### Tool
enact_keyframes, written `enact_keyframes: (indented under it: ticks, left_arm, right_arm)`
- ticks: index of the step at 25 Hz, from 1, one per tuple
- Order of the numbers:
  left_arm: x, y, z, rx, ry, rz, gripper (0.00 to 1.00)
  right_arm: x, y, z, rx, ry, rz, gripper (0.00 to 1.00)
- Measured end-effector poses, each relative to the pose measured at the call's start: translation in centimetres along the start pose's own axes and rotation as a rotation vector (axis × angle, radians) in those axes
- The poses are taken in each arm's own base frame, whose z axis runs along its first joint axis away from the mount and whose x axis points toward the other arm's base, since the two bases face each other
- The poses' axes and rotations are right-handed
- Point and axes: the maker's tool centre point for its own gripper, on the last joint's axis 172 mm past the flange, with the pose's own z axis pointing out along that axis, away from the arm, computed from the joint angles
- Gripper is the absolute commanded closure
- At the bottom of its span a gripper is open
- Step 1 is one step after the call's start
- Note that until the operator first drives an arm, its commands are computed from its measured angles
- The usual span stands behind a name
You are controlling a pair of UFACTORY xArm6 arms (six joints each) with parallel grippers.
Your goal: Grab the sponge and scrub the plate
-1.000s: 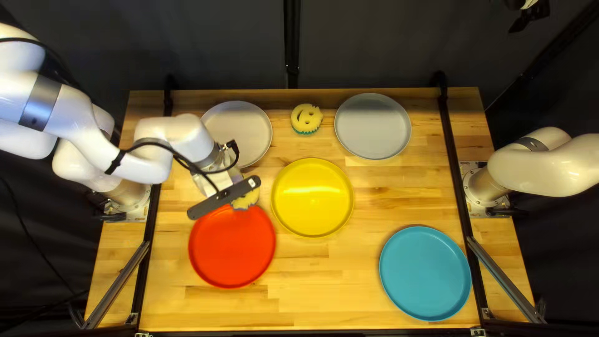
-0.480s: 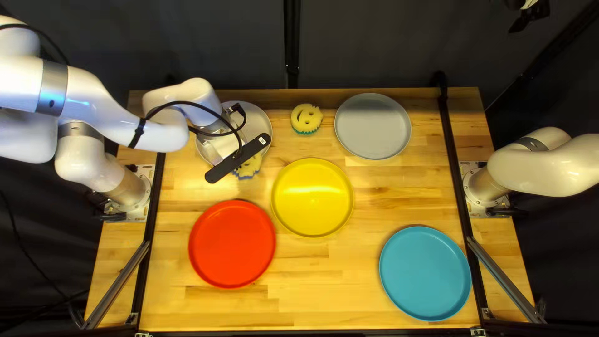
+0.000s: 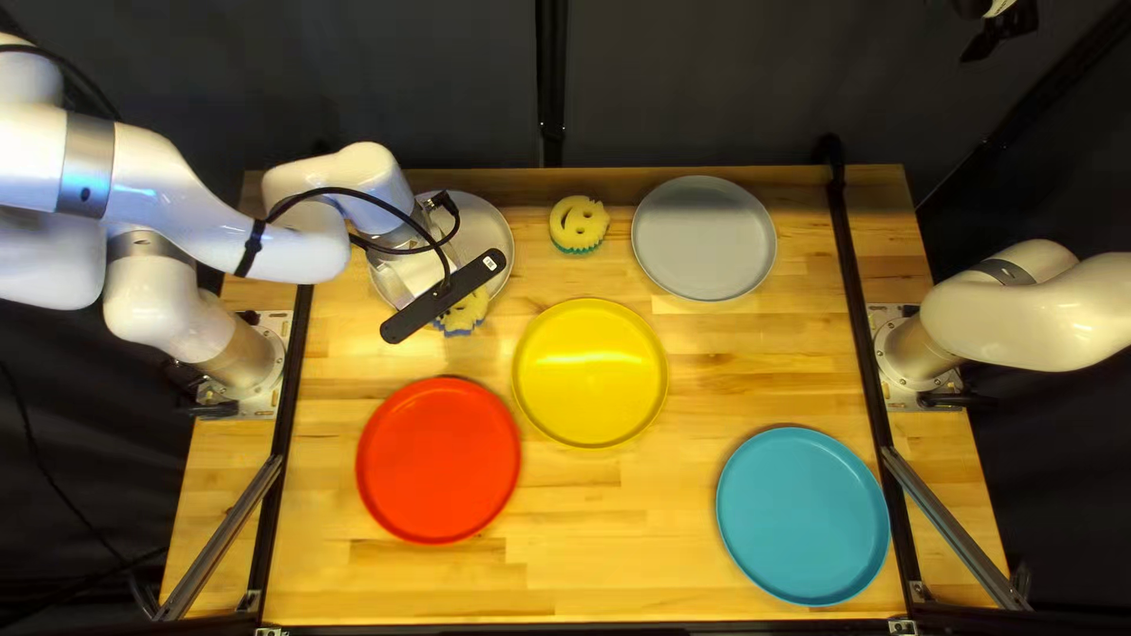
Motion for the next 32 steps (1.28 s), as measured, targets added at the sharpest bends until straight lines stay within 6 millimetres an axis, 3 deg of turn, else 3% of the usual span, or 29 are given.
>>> enact_keyframes:
  ticks: [5, 16, 32]
  left_arm:
    - [-0.5, -0.2, 0.6, 0.03, 0.001, -0.028, 1.0]
    - [-5.0, -3.7, 1.2, 0.024, 0.011, -0.095, 1.0]
    - [-8.9, -2.2, 4.5, -0.052, -0.011, -0.124, 1.0]
  right_arm:
    - [0.0, 0.0, 0.0, 0.0, 0.0, 0.0, 0.0]
    - [0.0, 0.0, 0.0, 0.0, 0.0, 0.0, 0.0]
    - [0.0, 0.0, 0.0, 0.0, 0.0, 0.0, 0.0]
